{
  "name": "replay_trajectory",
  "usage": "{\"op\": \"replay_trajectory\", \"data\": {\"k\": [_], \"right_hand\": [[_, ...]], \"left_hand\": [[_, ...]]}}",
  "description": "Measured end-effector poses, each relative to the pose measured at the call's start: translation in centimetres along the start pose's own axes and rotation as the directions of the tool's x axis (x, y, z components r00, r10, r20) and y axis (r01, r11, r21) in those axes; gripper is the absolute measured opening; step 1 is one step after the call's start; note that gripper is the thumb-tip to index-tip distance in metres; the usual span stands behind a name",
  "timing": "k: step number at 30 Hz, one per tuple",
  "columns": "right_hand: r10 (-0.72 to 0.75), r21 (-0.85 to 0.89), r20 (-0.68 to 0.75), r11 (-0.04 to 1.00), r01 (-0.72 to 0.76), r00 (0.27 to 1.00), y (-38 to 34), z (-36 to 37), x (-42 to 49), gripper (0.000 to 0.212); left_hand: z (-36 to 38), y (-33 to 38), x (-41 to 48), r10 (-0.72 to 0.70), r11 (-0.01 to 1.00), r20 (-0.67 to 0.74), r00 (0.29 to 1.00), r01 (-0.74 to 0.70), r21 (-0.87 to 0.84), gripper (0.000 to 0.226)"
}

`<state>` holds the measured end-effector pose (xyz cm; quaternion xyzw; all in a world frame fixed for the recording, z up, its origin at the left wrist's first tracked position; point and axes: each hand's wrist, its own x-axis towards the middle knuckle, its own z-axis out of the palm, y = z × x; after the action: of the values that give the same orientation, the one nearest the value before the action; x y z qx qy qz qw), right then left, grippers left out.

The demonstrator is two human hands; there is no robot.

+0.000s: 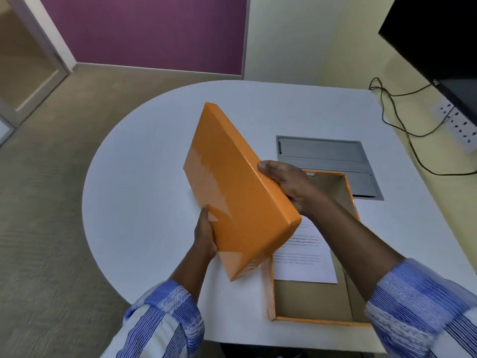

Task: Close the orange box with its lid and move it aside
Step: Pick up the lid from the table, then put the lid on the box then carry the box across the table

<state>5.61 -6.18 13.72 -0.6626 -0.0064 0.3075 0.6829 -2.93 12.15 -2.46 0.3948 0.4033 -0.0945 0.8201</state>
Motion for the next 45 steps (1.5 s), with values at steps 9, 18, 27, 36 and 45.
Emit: {"op": "replay_trajectory", "data": {"k": [9,18,27,36,45], "right_hand": [[-0.194,-0.449,-0.345,0.893,0.02,0.919,2.0,-10.2,-4.7,0.042],[-0.198,-0.561,-0.545,0.808,-0.179,0.815,10.2,-17.6,-10.5,0.055],[-0.105,-0.549,-0.522,0.801,-0.24,0.847,14.8,-19.3,-13.2,0.058],[-0.032,-0.483,-0.5,0.839,-0.248,0.865,16.7,-19.4,-16.0,0.073],[-0.029,-0.431,-0.405,0.887,-0.163,0.914,18.2,-17.9,-18.6,0.067]], "left_hand": [[6.2,-0.5,-1.9,0.284,0.891,-0.097,0.954,-0.226,0.394,0.058],[13.3,-3.9,-5.1,0.435,0.492,0.103,0.895,-0.332,0.805,0.059],[13.0,-8.1,-7.5,0.507,0.244,0.124,0.853,-0.28,0.929,0.069],[9.1,-11.0,-10.6,0.536,0.303,0.04,0.843,-0.236,0.923,0.06],[6.2,-13.2,-13.6,0.504,0.424,0.008,0.864,-0.255,0.869,0.06]]}}
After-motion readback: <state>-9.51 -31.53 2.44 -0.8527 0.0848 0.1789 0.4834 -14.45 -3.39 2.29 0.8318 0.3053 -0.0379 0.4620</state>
